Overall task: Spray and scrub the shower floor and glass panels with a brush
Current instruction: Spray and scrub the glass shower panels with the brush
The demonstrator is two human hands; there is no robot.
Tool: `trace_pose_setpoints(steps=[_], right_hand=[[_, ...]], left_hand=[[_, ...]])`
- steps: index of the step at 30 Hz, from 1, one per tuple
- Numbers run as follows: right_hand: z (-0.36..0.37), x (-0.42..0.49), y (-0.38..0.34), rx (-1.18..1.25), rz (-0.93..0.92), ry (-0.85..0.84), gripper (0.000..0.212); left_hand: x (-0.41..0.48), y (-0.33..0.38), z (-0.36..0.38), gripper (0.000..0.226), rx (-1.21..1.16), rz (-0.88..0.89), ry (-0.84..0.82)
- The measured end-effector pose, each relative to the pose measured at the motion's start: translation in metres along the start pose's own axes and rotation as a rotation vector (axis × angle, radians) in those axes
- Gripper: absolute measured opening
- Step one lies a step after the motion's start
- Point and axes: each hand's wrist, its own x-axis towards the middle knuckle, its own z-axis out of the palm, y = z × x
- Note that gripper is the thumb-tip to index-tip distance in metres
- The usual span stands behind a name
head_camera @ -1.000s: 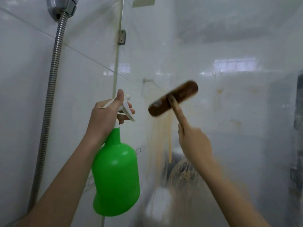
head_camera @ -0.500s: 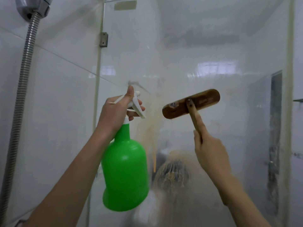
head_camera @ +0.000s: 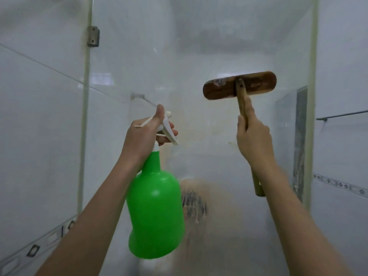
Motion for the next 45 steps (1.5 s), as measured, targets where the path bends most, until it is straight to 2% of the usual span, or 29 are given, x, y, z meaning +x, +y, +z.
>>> trace_pose_setpoints(steps=[3, 7, 13, 21, 28, 31, 36, 40, 45], right_hand=[[-0.011, -0.018, 0.02, 0.02, 0.03, 0.004, 0.057], [-0.008, -0.143, 0.043, -0.096, 0.107, -0.219, 0.065], [-0.008, -0.067, 0.042, 0.019, 0.074, -0.032, 0.058], [0.027, -0.205, 0.073, 0.033, 0.239, -0.156, 0.058], [0.015, -0.2, 0.07, 0.068, 0.245, -0.204, 0.057], [0.001, -0.17, 0.071, 0.041, 0.18, -0.215, 0.057], [-0.018, -0.128, 0.067, 0.109, 0.152, -0.246, 0.057], [-0.017, -0.144, 0.073, 0.107, 0.141, -0.304, 0.058], [-0.015, -0.147, 0.076, 0.109, 0.113, -0.336, 0.058]], left_hand=[[-0.002, -0.005, 0.007, 0.053, -0.067, -0.023, -0.018], [-0.007, -0.012, 0.01, 0.059, -0.098, -0.02, -0.049], [-0.02, -0.03, 0.017, 0.052, -0.051, -0.068, -0.095], [-0.056, -0.067, 0.011, 0.046, -0.089, -0.074, -0.06], [-0.083, -0.087, 0.011, 0.041, -0.073, -0.137, 0.03], [-0.097, -0.098, 0.02, 0.041, -0.029, -0.199, 0.046], [-0.126, -0.123, 0.036, 0.061, 0.09, -0.332, 0.045], [-0.142, -0.124, 0.047, 0.069, 0.127, -0.312, 0.078], [-0.145, -0.121, 0.047, 0.061, 0.157, -0.296, 0.063]])
